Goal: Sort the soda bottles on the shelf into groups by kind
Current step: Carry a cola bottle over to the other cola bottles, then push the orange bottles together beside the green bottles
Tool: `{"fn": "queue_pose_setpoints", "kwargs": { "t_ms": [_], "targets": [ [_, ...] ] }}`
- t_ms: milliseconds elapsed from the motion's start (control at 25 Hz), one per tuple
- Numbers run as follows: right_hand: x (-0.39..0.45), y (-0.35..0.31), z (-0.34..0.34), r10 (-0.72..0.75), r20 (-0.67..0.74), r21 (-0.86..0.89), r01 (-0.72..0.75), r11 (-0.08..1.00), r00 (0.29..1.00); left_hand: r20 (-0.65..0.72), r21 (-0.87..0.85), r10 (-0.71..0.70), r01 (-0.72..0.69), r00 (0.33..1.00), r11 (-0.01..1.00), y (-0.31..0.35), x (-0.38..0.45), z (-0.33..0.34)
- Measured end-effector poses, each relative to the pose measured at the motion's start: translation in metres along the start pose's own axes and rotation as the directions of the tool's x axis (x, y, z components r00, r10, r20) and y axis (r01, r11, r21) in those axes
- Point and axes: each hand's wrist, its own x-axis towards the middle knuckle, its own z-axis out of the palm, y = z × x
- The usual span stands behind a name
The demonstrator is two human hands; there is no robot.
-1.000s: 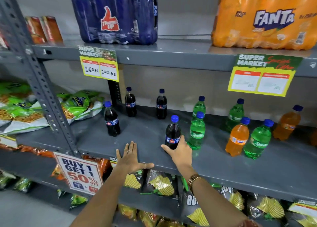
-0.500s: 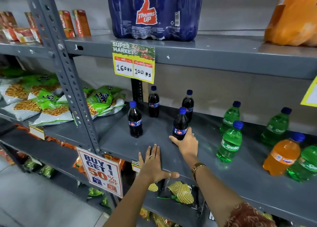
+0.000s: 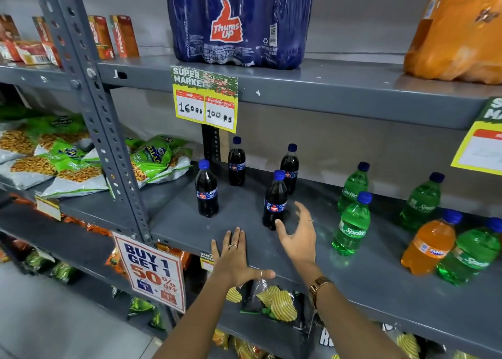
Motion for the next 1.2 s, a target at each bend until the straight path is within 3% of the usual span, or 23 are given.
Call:
{"fn": "queue_pose_setpoints", "kwargs": {
  "t_ms": [160,360,480,640,760,880,1000,1200],
  "targets": [
    [-0.009,-0.003,-0.034,-0.143,-0.216,-0.058,0.134,0.989,0.966,0.064,0.038,-0.037,0.035,0.997,0.999,0.008,-0.002,-0.005],
    [-0.005,0.004,-0.093,-0.326,-0.33,-0.229,0.261,0.938,0.886,0.095,0.091,-0.043,0.035,0.995,0.995,0.043,-0.012,0.005],
    [0.004,0.014,-0.137,-0.35,-0.447,-0.307,0.226,0.924,0.823,0.084,0.061,-0.057,0.052,0.995,0.997,0.073,-0.017,0.016],
    [0.014,0.026,-0.189,-0.243,-0.566,-0.351,0.037,0.936,0.787,0.102,0.107,-0.042,0.031,0.994,0.994,0.109,-0.025,0.029],
    [0.021,0.03,-0.212,-0.059,-0.482,-0.316,-0.111,0.942,0.874,0.11,0.101,-0.031,0.02,0.993,0.995,0.126,-0.032,0.037],
    [0.026,0.038,-0.223,0.078,-0.266,-0.355,-0.173,0.919,0.961,0.111,0.109,-0.021,0.008,0.994,0.994,0.14,-0.039,0.042],
    [0.02,0.04,-0.229,0.051,-0.134,-0.459,-0.107,0.882,0.99,0.127,0.129,-0.002,-0.015,0.992,0.992,0.156,-0.045,0.047],
    [-0.008,0.043,-0.246,-0.098,-0.133,-0.514,0.016,0.858,0.986,0.172,0.15,0.095,-0.121,0.981,0.981,0.202,-0.057,0.068]
  ]
}}
